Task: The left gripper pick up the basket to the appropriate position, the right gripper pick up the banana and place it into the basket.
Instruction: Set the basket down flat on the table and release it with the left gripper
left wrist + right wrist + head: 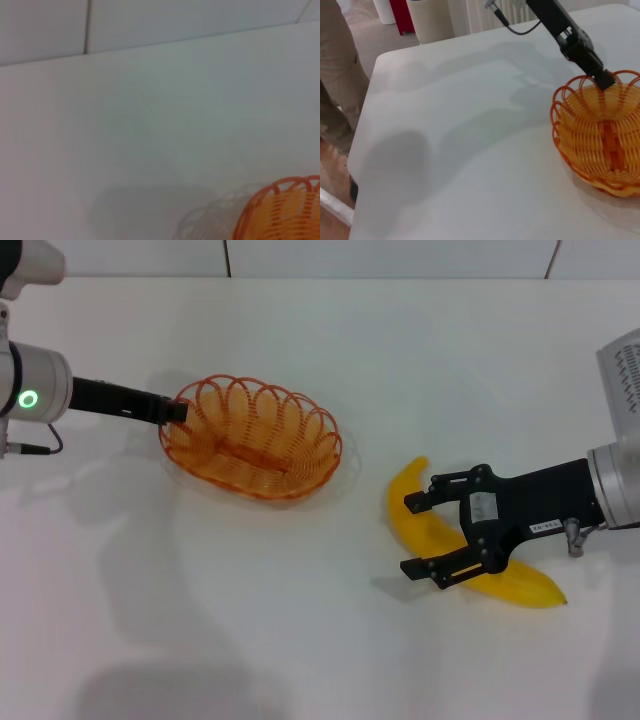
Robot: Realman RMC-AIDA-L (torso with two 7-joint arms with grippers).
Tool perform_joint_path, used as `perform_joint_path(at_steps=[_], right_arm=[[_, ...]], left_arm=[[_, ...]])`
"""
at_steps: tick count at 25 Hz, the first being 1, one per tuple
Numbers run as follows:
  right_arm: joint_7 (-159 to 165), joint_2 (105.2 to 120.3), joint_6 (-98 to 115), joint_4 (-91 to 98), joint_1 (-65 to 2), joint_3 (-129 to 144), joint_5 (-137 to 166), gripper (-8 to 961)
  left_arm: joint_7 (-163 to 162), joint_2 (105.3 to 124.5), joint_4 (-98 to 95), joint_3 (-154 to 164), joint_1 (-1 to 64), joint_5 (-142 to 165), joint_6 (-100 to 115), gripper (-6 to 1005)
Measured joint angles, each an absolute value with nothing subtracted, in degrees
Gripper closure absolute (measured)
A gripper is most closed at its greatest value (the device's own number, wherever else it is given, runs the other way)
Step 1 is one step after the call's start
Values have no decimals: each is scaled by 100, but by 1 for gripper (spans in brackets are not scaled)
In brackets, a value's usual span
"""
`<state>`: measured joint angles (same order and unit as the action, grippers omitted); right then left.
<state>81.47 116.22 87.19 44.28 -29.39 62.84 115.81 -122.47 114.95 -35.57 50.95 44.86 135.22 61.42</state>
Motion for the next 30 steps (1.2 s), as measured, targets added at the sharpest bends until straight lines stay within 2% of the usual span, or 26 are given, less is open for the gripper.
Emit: perform_joint_path(at_steps=[18, 30], right_arm=[[8183, 11628, 8719, 4435, -2960, 6301, 11592, 77], [8173, 11628, 8719, 4429, -2972, 6355, 11593, 77]], left_arm=[[-12238, 11595, -3549, 4906, 4069, 12981, 5837, 935], [-12183, 11610, -3551, 4913, 4068, 12937, 5830, 933]])
